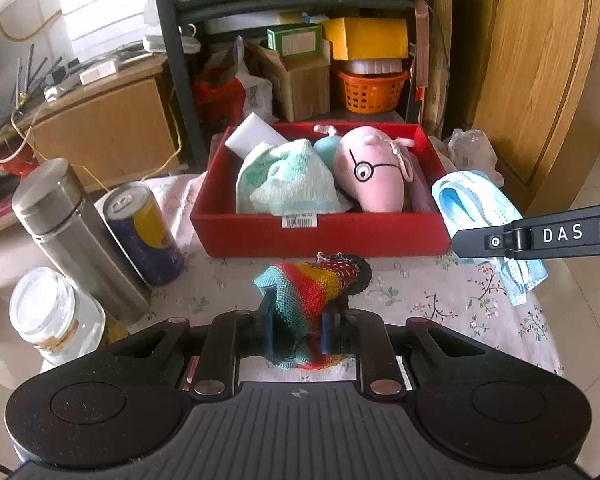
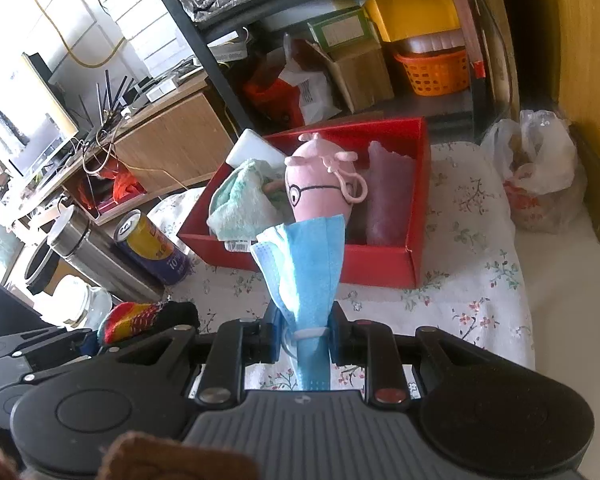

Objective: Organize soft objects
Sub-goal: 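Carry the striped sock and blue mask with both grippers toward the red box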

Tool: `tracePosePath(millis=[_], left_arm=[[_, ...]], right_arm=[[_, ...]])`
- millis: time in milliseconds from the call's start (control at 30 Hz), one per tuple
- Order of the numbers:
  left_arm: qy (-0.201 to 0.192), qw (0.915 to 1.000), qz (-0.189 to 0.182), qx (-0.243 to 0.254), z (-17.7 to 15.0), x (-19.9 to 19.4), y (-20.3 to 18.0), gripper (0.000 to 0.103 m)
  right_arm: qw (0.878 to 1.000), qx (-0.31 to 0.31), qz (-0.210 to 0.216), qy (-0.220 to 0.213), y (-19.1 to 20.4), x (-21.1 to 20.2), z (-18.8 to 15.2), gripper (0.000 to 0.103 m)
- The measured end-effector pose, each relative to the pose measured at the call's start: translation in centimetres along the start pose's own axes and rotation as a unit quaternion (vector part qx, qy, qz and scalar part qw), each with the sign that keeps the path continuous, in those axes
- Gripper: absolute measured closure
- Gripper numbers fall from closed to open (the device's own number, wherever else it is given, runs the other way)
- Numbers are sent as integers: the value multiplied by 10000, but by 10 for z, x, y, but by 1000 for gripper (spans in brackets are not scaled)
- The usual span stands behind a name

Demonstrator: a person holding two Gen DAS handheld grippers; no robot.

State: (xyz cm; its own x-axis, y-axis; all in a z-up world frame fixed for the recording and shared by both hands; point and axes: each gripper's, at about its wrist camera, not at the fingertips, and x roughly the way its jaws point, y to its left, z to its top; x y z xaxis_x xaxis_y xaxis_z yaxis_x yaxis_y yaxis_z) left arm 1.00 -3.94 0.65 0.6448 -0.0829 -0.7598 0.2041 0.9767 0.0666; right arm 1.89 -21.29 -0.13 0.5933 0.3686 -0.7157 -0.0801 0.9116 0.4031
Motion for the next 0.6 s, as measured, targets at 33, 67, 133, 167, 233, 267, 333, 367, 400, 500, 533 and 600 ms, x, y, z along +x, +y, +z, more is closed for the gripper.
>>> tracePosePath(millis=[33, 67, 133, 167, 233, 267, 333, 367, 400, 500, 533, 600], left_arm=[[-20, 10000, 15, 8, 1, 0, -1, 84], [-41, 10000, 35, 20, 1, -1, -1, 84], [-74, 10000, 52, 27, 3, 0, -2, 84], [-83, 10000, 49, 17, 5, 0, -2, 84], [-107, 9999, 34, -9, 9, 1, -1, 84], [-131, 9999, 38, -35, 11, 2, 0, 84], [-178, 9998, 39, -95, 17, 2, 1, 84], [-191, 9997, 34, -122, 19, 3, 2, 84], [-209, 9997, 30, -154, 22, 3, 2, 84], [-243, 9995, 5, -213, 28, 5, 4, 84], [-252, 9994, 7, -232, 29, 6, 5, 84], [-252, 9994, 4, -255, 32, 8, 6, 84]], right_arm=[[10000, 5, 6, -15, 0, 0, 0, 103], [10000, 1, 8, -25, 0, 0, 1, 103], [10000, -5, 11, -47, 1, 0, 1, 103], [10000, -8, 13, -52, 1, -1, 2, 103], [10000, 1, 10, -81, 2, 0, 4, 103], [10000, 11, 15, -96, 2, 0, 5, 103], [9999, 39, 17, -140, 2, 0, 8, 103], [9999, 48, 16, -162, 2, 0, 10, 103], [9998, 58, 21, -174, 2, 1, 12, 103], [9997, 103, 30, -231, 1, 1, 17, 103], [9997, 113, 34, -237, 1, 1, 18, 103], [9996, 118, 21, -263, 1, 1, 20, 103]])
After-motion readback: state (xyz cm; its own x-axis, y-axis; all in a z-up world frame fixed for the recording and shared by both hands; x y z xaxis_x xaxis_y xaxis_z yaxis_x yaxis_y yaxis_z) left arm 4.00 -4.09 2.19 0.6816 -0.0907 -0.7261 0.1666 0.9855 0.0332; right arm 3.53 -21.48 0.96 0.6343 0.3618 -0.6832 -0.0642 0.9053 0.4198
